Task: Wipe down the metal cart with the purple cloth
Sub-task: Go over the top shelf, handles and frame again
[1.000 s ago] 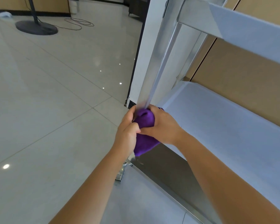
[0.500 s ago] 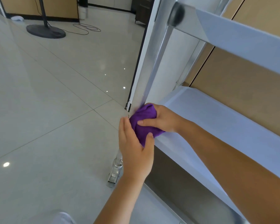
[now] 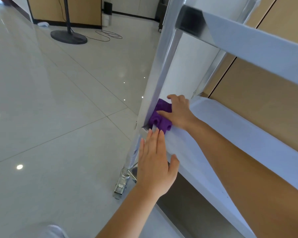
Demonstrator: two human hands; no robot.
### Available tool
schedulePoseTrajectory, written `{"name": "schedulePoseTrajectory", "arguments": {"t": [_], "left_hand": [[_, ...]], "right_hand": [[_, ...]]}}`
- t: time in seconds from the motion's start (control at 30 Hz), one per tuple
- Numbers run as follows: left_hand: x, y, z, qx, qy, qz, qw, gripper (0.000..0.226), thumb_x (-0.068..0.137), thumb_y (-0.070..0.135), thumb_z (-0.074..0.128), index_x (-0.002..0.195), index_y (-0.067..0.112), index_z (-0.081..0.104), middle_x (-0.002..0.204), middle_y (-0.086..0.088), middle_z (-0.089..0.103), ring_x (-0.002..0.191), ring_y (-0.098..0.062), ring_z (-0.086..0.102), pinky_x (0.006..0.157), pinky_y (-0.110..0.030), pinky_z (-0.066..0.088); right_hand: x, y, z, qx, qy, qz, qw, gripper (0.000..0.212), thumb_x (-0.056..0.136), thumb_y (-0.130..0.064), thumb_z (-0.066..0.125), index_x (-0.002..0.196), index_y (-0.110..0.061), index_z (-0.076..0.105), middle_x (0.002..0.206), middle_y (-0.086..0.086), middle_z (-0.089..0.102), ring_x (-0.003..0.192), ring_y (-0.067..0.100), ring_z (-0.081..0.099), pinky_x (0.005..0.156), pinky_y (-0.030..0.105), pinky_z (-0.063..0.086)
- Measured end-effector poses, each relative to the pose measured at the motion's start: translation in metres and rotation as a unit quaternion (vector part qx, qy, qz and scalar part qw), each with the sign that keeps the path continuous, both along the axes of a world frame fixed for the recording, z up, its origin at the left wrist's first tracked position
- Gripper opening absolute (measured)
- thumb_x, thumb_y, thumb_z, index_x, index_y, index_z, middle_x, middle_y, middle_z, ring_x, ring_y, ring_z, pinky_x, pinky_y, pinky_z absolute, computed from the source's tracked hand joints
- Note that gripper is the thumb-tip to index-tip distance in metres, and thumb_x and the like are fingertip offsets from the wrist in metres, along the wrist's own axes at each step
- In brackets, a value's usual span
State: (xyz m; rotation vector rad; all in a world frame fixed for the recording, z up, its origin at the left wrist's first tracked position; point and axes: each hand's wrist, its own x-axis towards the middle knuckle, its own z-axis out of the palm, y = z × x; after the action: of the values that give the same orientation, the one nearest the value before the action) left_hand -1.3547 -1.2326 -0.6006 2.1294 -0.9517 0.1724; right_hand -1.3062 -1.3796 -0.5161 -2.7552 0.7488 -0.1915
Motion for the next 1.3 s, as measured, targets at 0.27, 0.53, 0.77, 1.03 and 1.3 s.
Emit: {"name": "schedulePoseTrajectory", "arguments": {"t": [0.27, 0.53, 0.77, 1.03, 1.3], "left_hand": [[-0.001, -0.008, -0.009, 0.054, -0.025, 0.039, 0.997, 0.069, 0.095, 0.049, 0.017, 0.138, -0.001, 0.036, 0.143, -0.017, 0.042, 0.137, -0.027, 0.024, 0.11, -0.038, 0.017], [0.004, -0.004, -0.003, 0.132, -0.053, 0.057, 0.988, 0.079, 0.093, 0.054, 0.005, 0.132, 0.0, 0.049, 0.138, -0.015, 0.049, 0.13, -0.029, 0.044, 0.104, -0.047, 0.02], [0.002, -0.003, -0.003, 0.136, -0.067, 0.07, 0.986, 0.076, 0.093, 0.055, 0.014, 0.132, 0.001, 0.05, 0.137, -0.014, 0.05, 0.129, -0.028, 0.045, 0.102, -0.047, 0.022], [-0.002, -0.006, -0.002, 0.119, -0.057, 0.066, 0.989, 0.074, 0.087, 0.051, 0.03, 0.136, -0.004, 0.041, 0.142, -0.017, 0.043, 0.132, -0.028, 0.038, 0.104, -0.042, 0.02], [0.012, 0.016, 0.007, 0.017, 0.153, -0.128, 0.98, 0.095, 0.076, 0.073, 0.022, 0.14, 0.024, -0.028, 0.147, 0.016, -0.027, 0.138, -0.001, -0.025, 0.114, -0.024, -0.004]], "right_hand": [[0.019, 0.012, -0.005, 0.1, 0.133, 0.098, 0.981, 0.035, 0.098, -0.019, 0.028, 0.079, -0.005, 0.054, 0.092, 0.017, 0.061, 0.08, 0.023, 0.051, 0.075, 0.033, 0.039], [0.008, -0.018, -0.018, 0.015, 0.05, 0.147, 0.988, 0.045, 0.1, -0.041, 0.029, 0.102, -0.008, 0.06, 0.094, 0.012, 0.061, 0.088, 0.026, 0.054, 0.086, 0.039, 0.041], [0.006, -0.068, -0.018, -0.044, 0.036, 0.075, 0.996, 0.05, 0.099, -0.047, 0.024, 0.108, -0.011, 0.057, 0.103, 0.01, 0.061, 0.1, 0.028, 0.05, 0.094, 0.044, 0.037], [0.005, -0.069, -0.019, -0.009, 0.013, -0.02, 1.0, 0.028, 0.103, -0.027, 0.027, 0.104, -0.008, 0.047, 0.085, 0.006, 0.05, 0.083, 0.024, 0.045, 0.072, 0.031, 0.033], [-0.058, 0.023, -0.008, 0.022, -0.049, 0.061, 0.997, 0.02, 0.099, -0.016, 0.04, 0.111, -0.005, 0.053, 0.116, 0.012, 0.06, 0.103, 0.029, 0.055, 0.088, 0.036, 0.042]]}}
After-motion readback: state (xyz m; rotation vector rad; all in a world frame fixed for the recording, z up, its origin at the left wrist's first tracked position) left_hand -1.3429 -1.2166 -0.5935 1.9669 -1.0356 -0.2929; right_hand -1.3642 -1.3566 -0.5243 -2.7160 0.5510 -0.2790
